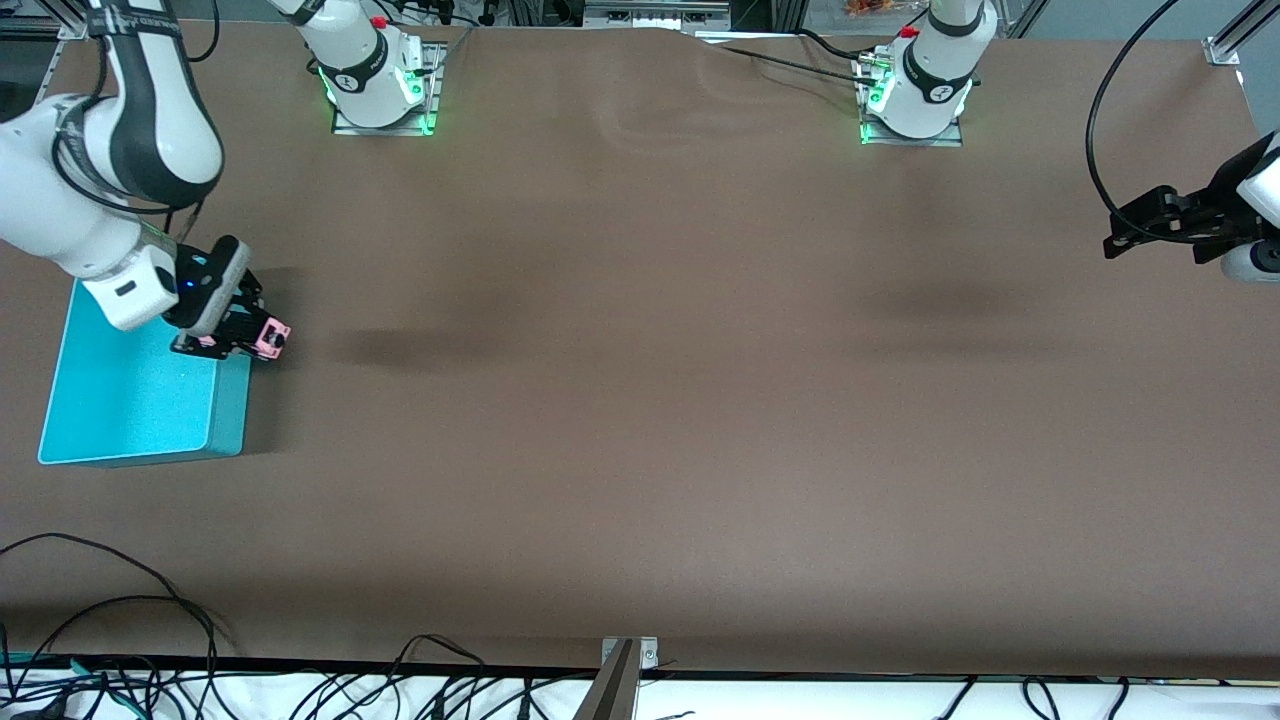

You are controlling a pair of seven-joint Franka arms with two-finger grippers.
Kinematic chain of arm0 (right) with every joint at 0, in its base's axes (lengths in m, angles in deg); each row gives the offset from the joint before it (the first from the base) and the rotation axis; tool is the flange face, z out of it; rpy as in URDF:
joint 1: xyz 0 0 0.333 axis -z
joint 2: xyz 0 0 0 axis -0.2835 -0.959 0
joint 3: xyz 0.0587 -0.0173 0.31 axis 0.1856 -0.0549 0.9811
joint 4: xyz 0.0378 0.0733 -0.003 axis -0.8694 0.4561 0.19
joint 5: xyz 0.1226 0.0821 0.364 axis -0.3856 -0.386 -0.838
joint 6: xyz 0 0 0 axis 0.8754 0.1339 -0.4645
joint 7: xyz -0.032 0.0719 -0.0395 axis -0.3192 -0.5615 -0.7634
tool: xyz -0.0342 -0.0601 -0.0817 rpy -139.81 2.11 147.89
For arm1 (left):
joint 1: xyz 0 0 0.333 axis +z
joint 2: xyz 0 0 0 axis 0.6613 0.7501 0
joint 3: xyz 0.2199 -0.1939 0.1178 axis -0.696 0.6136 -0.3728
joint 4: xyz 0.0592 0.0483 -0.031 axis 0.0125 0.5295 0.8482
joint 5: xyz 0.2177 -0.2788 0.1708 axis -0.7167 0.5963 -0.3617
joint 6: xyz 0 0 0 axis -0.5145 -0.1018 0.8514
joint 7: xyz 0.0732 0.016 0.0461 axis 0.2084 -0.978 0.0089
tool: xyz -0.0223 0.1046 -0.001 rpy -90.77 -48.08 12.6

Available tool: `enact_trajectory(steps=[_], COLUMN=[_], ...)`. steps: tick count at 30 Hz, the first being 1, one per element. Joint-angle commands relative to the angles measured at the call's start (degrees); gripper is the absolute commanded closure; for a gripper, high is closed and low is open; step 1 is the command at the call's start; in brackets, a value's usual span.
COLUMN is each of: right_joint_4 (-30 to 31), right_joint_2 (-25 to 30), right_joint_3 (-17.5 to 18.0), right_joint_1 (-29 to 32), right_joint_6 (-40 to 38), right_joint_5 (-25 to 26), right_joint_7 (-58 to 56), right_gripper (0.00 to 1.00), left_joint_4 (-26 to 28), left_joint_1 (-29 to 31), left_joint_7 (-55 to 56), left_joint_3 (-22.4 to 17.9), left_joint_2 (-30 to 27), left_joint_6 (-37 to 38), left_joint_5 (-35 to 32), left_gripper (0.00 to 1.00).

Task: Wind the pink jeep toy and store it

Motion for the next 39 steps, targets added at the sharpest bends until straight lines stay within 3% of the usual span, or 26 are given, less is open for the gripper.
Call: enact_trajectory(steps=[1, 13, 24, 39], right_joint_4=[0.22, 0.65, 2.15, 3.21], right_joint_2=[0.68, -2.49, -4.16, -6.53], right_joint_3=[-3.86, -5.36, -5.45, -6.68], right_joint_1=[0.72, 6.08, 9.15, 12.41], right_joint_6=[-2.34, -3.05, -2.61, -1.56], right_joint_5=[-0.26, 0.17, 5.53, 5.89], right_joint_7=[-5.70, -13.45, -14.76, -19.77], right_gripper=[0.82, 0.82, 0.82, 0.82], left_joint_4=[-1.96, -1.96, -1.96, -1.96], left_joint_1=[0.56, 0.56, 0.56, 0.56], left_joint_7=[0.08, 0.08, 0.08, 0.08], left_joint_3=[0.30, 0.30, 0.30, 0.30], left_joint_2=[0.76, 0.85, 0.85, 0.85], left_joint_6=[0.67, 0.67, 0.67, 0.58], left_joint_5=[1.09, 1.18, 1.18, 1.18], left_gripper=[0.00, 0.00, 0.00, 0.00])
